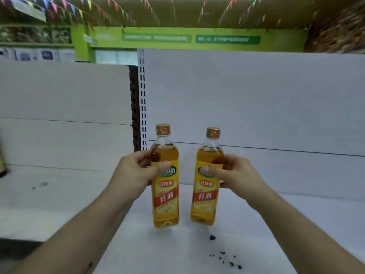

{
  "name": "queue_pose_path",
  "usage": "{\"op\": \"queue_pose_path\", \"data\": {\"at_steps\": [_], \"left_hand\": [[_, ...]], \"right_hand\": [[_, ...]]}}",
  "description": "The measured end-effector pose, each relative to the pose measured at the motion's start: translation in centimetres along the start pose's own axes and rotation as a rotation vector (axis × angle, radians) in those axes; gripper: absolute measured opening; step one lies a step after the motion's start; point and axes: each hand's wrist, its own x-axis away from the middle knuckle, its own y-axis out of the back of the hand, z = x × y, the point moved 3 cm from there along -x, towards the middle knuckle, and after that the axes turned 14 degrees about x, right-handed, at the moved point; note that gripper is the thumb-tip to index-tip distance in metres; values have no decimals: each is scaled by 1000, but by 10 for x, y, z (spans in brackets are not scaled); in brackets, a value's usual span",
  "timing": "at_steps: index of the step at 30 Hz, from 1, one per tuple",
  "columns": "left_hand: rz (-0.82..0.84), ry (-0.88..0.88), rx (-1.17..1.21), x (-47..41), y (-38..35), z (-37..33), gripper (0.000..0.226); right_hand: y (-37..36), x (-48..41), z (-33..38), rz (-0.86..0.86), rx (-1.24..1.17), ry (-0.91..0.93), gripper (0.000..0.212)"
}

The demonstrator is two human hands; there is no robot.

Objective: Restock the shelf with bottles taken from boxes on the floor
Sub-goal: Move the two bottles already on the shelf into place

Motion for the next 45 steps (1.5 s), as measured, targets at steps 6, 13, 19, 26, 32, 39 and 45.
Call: {"op": "queue_pose_path", "data": {"at_steps": [6, 13, 19, 26, 32, 39, 45], "left_hand": [[10, 25, -14, -35, 15, 18, 29], [48, 10, -37, -69, 23, 35, 28], [63, 10, -17, -84, 27, 46, 25], [48, 0, -26, -99, 30, 58, 25], [66, -4, -30, -109, 27, 69, 28], [134, -6, -64, -116, 29, 73, 34], [87, 76, -294, -106, 41, 111, 60]], "right_hand": [[-25, -25, 1, 0, -7, 2, 28], [-43, -52, -5, -8, 3, 8, 25], [-49, -73, -18, -53, 25, -34, 29], [-54, -89, -28, -93, 25, -54, 28], [-59, -99, -31, -78, 61, -25, 29], [-61, -97, -47, -3, 201, -49, 42], [-71, -85, -70, -84, 321, -128, 61]]}}
